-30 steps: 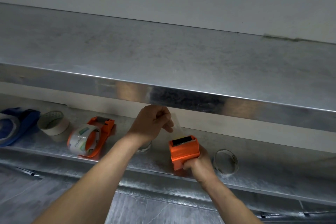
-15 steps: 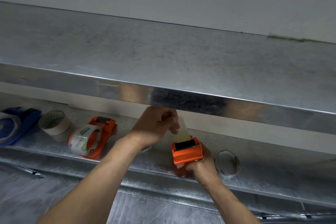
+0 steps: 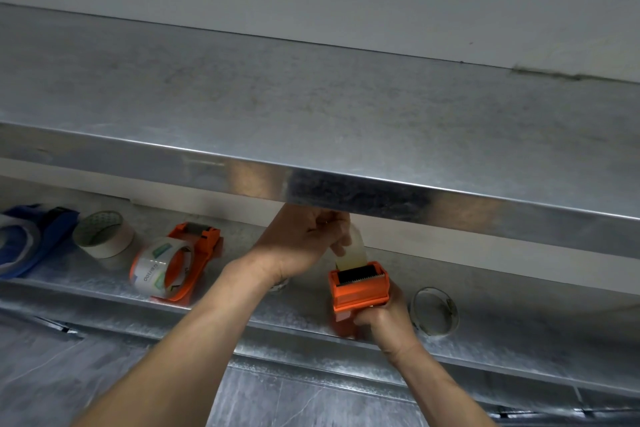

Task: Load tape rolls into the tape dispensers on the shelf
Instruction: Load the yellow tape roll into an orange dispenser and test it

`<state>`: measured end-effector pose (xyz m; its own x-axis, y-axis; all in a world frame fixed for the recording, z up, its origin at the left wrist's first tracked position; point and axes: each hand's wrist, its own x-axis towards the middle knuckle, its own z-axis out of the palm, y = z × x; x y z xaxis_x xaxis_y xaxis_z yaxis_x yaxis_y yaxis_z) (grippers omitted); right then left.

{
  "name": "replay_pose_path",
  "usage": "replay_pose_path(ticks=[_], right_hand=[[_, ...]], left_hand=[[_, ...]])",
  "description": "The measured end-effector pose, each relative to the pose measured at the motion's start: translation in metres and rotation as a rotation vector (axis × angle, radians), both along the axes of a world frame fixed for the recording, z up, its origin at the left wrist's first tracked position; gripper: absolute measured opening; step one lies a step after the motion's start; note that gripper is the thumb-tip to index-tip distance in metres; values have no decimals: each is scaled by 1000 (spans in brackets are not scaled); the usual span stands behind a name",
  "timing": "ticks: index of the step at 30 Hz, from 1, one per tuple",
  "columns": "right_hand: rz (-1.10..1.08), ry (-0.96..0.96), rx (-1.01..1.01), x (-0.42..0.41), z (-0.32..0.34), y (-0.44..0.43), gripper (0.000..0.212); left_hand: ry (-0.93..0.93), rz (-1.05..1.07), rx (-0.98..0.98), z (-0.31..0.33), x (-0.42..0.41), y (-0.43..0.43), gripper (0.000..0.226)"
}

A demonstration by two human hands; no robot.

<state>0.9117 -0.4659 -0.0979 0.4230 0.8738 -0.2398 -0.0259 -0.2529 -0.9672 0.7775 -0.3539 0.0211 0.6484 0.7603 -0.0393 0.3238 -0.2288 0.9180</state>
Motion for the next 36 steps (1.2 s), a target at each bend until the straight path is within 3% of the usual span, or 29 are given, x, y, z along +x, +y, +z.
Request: replay_pose_path(ticks=[12,16,36], right_hand=[[106,-16,-45,-4,5,-2,52],[25,-24,-51,-1,-2,-2,44],[13,17,-48,-4,5,-4,38]], left_hand=[[53,2,-7,8,3,-4,19],[46,34,-15,8,2,-2,20],[51,55,-6,13,2,-5,19]])
